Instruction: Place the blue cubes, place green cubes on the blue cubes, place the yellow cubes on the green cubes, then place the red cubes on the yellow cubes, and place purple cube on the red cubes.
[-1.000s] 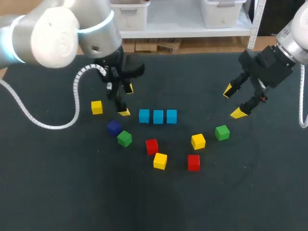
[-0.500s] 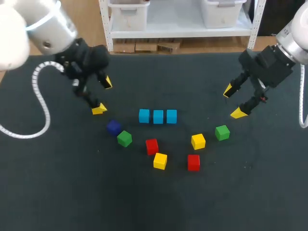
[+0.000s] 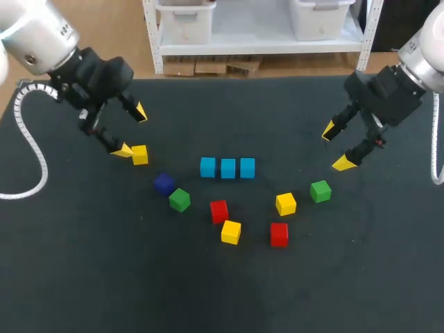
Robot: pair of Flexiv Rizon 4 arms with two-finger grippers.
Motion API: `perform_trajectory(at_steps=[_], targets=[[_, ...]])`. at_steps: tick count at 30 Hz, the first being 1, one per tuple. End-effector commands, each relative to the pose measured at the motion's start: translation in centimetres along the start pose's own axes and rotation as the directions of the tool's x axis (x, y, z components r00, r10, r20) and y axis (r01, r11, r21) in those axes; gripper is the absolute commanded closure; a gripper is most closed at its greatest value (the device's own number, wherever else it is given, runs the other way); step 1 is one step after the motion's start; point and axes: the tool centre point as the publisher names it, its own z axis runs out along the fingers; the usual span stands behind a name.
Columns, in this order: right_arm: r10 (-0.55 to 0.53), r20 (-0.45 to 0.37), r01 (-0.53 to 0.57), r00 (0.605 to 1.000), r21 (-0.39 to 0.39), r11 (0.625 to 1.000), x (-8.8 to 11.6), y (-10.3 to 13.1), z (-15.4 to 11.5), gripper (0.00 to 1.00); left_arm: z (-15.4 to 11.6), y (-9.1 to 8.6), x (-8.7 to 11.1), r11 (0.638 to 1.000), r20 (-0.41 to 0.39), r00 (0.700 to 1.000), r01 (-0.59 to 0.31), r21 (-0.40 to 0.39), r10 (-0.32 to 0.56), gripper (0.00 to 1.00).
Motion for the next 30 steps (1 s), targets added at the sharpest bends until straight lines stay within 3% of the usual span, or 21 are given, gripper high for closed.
perform_trajectory(at_steps=[1,15,21,30], targets=[[-0.001,0.002,0.001,1.000,-0.001,1.000,0.0,0.0,0.0,0.00,0.0,0.0,0.1,1.000,0.002,1.000,-0.002,-0.001,0.002,0.00],[-0.001,0.002,0.001,1.000,-0.001,1.000,0.0,0.0,0.0,0.00,0.0,0.0,0.1,1.000,0.002,1.000,-0.002,-0.001,0.002,0.00],[-0.140,-0.027,0.139,0.990,-0.061,0.988,1.3,-0.6,-0.7,0.00,0.0,0.0,0.1,1.000,0.002,1.000,-0.002,-0.001,0.002,0.00],[-0.289,-0.059,0.282,0.956,-0.106,0.954,2.9,1.4,-0.8,0.00,0.0,0.0,0.1,1.000,0.002,1.000,-0.002,-0.001,0.002,0.00]])
